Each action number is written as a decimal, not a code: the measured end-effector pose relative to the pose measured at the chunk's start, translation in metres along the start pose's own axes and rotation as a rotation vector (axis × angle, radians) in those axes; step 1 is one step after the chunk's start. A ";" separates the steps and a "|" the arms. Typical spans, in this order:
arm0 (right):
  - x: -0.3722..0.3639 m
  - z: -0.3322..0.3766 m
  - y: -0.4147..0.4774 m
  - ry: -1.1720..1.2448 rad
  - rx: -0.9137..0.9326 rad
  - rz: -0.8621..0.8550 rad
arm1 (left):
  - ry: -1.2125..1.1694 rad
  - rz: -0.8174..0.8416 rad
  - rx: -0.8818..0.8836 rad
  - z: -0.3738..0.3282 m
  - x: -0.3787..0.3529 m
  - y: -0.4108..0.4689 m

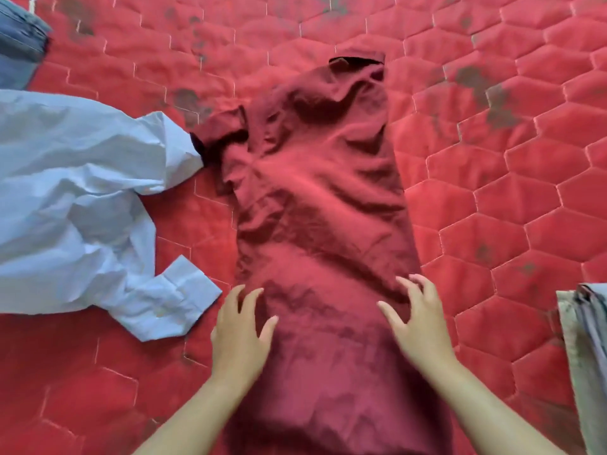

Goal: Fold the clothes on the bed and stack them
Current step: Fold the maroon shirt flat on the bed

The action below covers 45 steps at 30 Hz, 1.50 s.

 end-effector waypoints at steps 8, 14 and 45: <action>-0.024 -0.032 -0.089 0.085 -0.296 -0.077 | -0.160 0.059 0.153 0.024 -0.014 -0.061; -0.028 -0.042 -0.115 0.153 -0.221 0.026 | -0.203 0.268 0.083 0.009 -0.042 -0.093; 0.003 -0.094 -0.235 0.270 -0.478 -0.122 | -0.290 0.349 0.002 0.014 -0.037 -0.161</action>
Point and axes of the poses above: each hand's wrist, its own y-axis towards the middle knuckle, its own x-axis out of the back of the hand, z = x × y, the point moved 4 cm from there along y, towards the middle knuckle, and after that the axes turned 12 degrees about -y, right-handed, at the moved point
